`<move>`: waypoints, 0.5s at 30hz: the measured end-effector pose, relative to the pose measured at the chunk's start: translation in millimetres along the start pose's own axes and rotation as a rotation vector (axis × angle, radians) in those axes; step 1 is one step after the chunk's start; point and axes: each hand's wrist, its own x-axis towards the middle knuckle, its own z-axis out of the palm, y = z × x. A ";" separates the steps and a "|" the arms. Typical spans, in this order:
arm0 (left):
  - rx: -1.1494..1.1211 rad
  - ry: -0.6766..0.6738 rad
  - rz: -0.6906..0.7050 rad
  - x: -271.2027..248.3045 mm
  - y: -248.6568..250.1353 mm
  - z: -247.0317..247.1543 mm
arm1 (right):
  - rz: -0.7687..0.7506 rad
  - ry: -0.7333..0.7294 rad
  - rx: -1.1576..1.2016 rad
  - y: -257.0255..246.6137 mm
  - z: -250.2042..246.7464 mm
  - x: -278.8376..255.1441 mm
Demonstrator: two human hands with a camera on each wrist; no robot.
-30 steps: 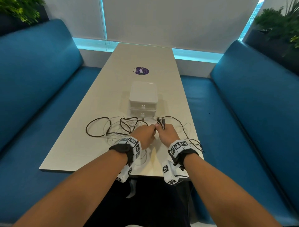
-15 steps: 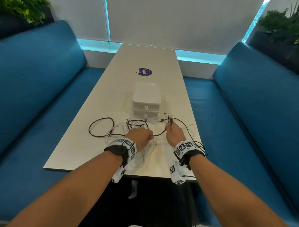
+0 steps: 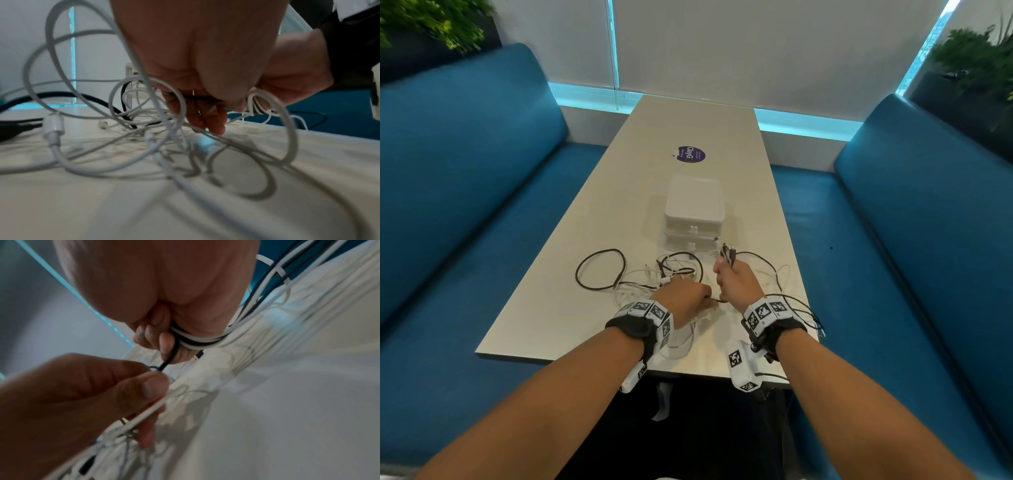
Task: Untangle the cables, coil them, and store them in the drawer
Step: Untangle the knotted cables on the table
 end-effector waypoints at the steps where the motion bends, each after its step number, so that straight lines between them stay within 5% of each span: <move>1: 0.016 -0.013 0.004 -1.8 -5.3 0.2 | -0.028 -0.022 -0.147 2.6 -2.1 -0.4; 6: 0.124 0.030 0.050 -11.5 -41.5 -1.5 | -0.042 0.002 -0.616 23.9 -29.9 -0.8; 15: 0.185 0.040 -0.023 -4.9 -21.1 -10.3 | 0.079 0.042 -0.382 8.3 -19.3 3.1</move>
